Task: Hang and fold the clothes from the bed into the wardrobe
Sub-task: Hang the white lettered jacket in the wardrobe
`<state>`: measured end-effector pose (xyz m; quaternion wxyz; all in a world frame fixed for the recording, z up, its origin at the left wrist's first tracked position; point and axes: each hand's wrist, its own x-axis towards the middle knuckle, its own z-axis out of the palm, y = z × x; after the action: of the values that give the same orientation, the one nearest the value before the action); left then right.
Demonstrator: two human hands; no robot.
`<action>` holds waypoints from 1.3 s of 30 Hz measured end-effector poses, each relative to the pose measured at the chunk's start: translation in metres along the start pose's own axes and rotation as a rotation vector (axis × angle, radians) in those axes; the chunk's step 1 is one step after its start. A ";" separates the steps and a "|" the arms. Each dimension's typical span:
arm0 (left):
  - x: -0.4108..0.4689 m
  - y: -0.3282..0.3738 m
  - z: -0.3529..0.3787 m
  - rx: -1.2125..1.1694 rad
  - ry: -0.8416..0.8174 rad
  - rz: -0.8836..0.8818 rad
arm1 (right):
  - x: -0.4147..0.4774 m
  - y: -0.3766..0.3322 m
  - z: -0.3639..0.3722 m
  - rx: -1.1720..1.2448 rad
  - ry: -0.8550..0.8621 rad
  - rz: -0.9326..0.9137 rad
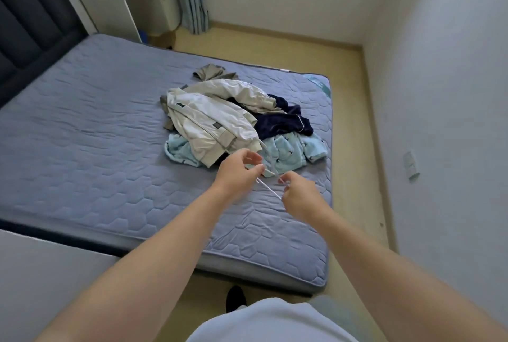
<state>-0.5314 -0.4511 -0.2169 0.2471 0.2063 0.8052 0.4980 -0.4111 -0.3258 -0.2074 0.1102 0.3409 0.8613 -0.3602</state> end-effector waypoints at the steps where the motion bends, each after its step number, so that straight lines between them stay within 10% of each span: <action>1: 0.014 -0.003 -0.001 -0.003 0.029 -0.037 | 0.014 -0.001 -0.005 0.031 0.012 0.023; 11: 0.172 -0.058 0.035 -0.094 0.232 -0.471 | 0.181 0.019 -0.050 0.190 0.074 0.064; 25: 0.419 -0.158 0.181 0.016 0.284 -0.828 | 0.474 0.109 -0.064 -0.006 -0.270 -0.128; 39: 0.497 -0.253 0.227 -0.401 0.585 -1.026 | 0.525 0.192 -0.048 0.177 -0.339 -0.093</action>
<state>-0.8104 -0.1110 -0.6281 0.2581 -0.4023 0.7268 0.4934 -0.6706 0.0719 -0.5062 0.2063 0.2434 0.8103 -0.4915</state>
